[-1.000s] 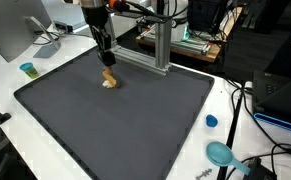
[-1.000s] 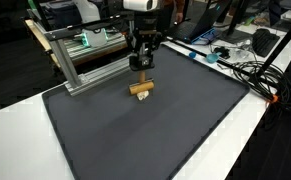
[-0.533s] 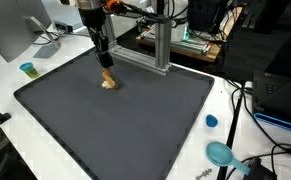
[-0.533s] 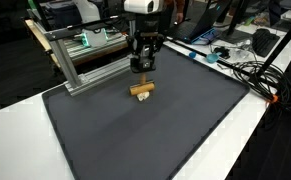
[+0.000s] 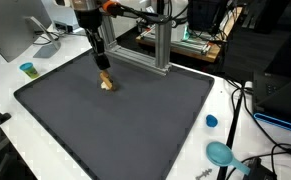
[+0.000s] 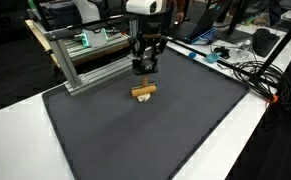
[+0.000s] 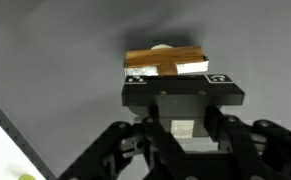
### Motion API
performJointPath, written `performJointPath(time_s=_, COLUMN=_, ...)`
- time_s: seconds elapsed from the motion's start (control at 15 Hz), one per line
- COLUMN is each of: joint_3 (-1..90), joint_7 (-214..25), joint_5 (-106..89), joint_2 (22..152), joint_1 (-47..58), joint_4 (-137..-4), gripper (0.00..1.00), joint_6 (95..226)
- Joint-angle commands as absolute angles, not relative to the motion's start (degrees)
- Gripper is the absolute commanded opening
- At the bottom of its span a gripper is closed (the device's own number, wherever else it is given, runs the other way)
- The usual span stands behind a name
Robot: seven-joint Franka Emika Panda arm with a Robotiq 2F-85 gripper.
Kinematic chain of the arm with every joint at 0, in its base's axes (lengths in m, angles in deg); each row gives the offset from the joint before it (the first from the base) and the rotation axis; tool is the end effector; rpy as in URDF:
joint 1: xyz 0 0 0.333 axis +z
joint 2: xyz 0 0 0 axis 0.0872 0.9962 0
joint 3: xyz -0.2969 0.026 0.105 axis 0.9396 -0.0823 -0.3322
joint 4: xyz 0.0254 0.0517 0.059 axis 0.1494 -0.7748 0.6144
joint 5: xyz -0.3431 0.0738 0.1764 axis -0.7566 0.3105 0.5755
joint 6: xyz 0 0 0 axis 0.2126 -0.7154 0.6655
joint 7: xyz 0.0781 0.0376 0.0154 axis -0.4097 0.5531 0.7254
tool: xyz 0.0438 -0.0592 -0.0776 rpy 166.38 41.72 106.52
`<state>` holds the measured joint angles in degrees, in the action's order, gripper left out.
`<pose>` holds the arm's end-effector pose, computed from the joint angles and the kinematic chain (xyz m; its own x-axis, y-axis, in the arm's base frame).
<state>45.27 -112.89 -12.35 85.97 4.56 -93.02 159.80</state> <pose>0.6016 -0.0534 0.3295 0.9153 -0.3913 0.0949 -0.3987 -0.9138 0.0778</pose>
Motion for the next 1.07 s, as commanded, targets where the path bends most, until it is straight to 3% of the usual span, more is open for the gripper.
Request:
performJointPath(time_s=0.0, joint_3=46.11, joint_7=-115.28, joint_5=-12.65, joint_2=91.04, joint_1=5.25, joint_4=-89.24, gripper=0.21, joint_6=162.91)
performJointPath(time_s=0.67, joint_3=47.24, joint_7=-116.38, joint_5=-11.36, joint_2=95.38, joint_1=5.09, joint_4=-83.41, gripper=0.21, joint_6=163.34)
performJointPath(time_s=1.0, joint_3=47.88, joint_7=-110.45, joint_5=-12.44, joint_2=86.64, joint_1=4.39, joint_4=-88.89, gripper=0.21, joint_6=161.8)
